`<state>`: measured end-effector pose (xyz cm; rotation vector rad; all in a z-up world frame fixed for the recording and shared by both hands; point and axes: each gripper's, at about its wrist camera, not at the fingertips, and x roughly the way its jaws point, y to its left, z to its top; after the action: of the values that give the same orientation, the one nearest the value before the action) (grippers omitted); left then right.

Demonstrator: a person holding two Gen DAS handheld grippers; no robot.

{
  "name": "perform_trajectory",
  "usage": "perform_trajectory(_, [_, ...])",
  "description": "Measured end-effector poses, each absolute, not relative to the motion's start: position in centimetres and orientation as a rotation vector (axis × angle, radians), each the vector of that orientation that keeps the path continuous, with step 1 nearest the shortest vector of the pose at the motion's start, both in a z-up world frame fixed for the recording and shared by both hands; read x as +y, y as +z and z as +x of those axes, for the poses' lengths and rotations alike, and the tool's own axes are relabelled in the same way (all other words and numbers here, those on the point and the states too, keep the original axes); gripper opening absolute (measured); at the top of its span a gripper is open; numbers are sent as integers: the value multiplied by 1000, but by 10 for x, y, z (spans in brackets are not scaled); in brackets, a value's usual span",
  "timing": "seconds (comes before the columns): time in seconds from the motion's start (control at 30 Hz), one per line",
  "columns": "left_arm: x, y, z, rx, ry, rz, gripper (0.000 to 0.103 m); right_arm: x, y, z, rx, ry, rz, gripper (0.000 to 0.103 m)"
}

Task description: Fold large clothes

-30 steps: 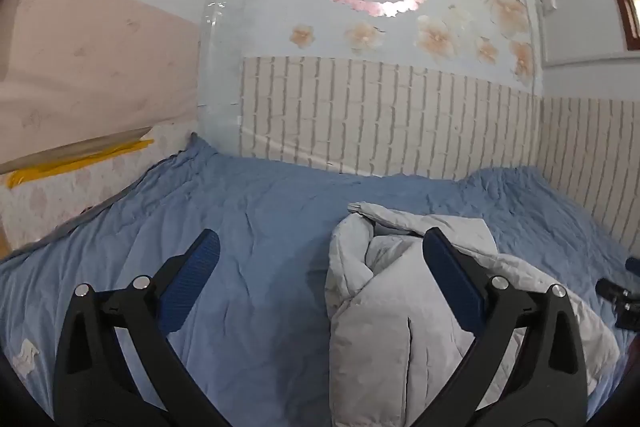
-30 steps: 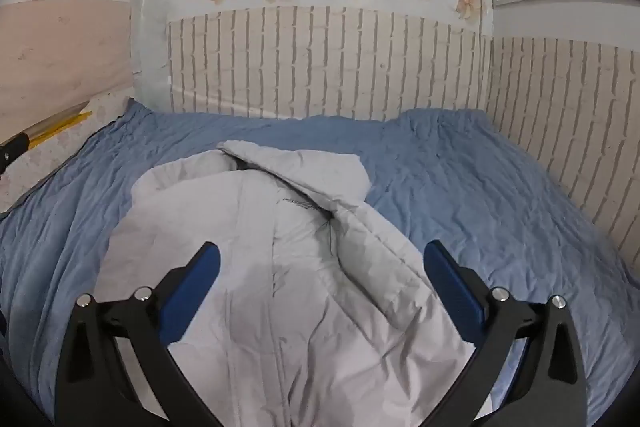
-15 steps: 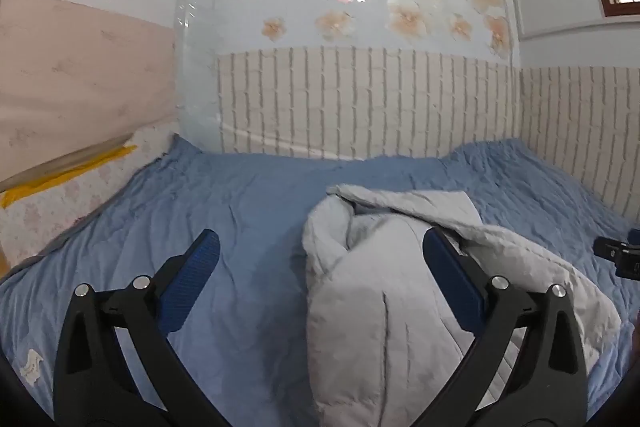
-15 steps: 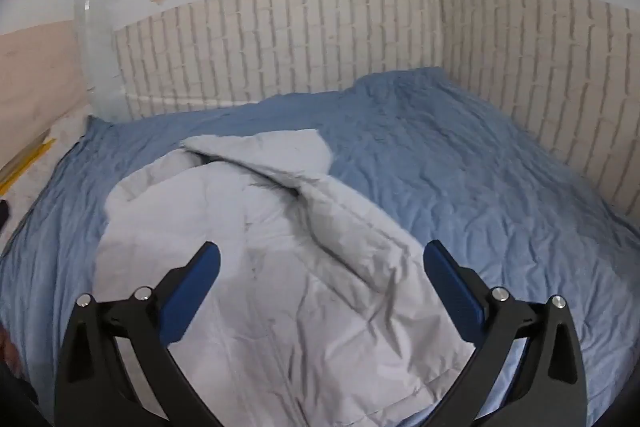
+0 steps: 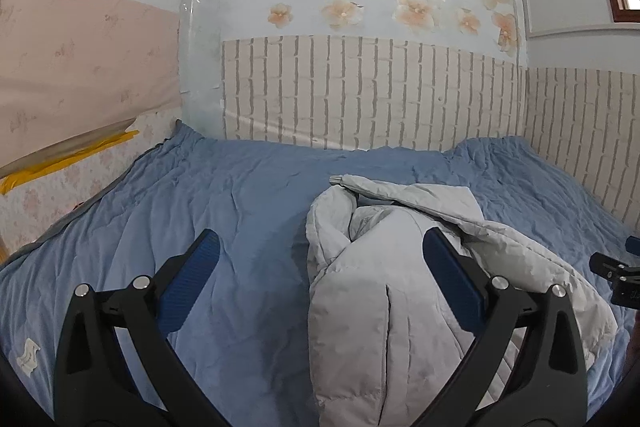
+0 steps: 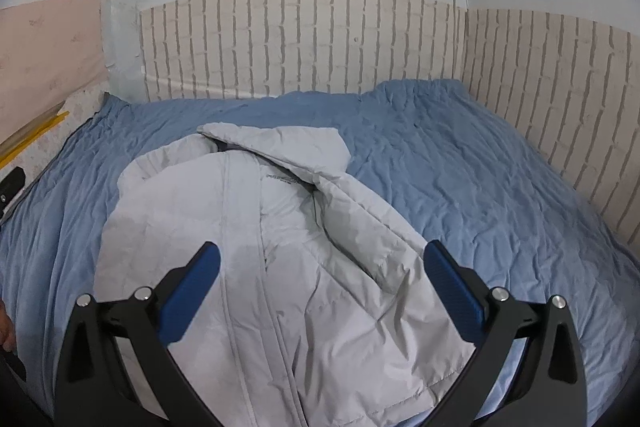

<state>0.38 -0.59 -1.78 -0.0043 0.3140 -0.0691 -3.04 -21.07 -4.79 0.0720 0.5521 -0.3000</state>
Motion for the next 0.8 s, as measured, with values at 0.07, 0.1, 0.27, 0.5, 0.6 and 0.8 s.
perform_trajectory(0.07, [-7, -18, 4, 310, -69, 3, 100, -210, -49, -30, 558, -296, 74, 101])
perform_trajectory(0.1, [-7, -18, 3, 308, -68, 5, 100, -211, -48, -30, 559, -295, 75, 101])
perform_trajectory(0.27, [-9, -15, -1, 309, -63, 4, 100, -209, -46, -29, 570, -279, 73, 101])
perform_trajectory(0.5, [-12, -14, -2, 309, -65, 10, 100, -209, -47, -28, 574, -270, 77, 101])
perform_trajectory(0.6, [-11, -14, -2, 309, -63, 8, 100, -209, -48, -28, 571, -271, 77, 101])
perform_trajectory(0.8, [-11, -12, -2, 314, -57, 9, 100, -209, -50, -27, 573, -270, 76, 101])
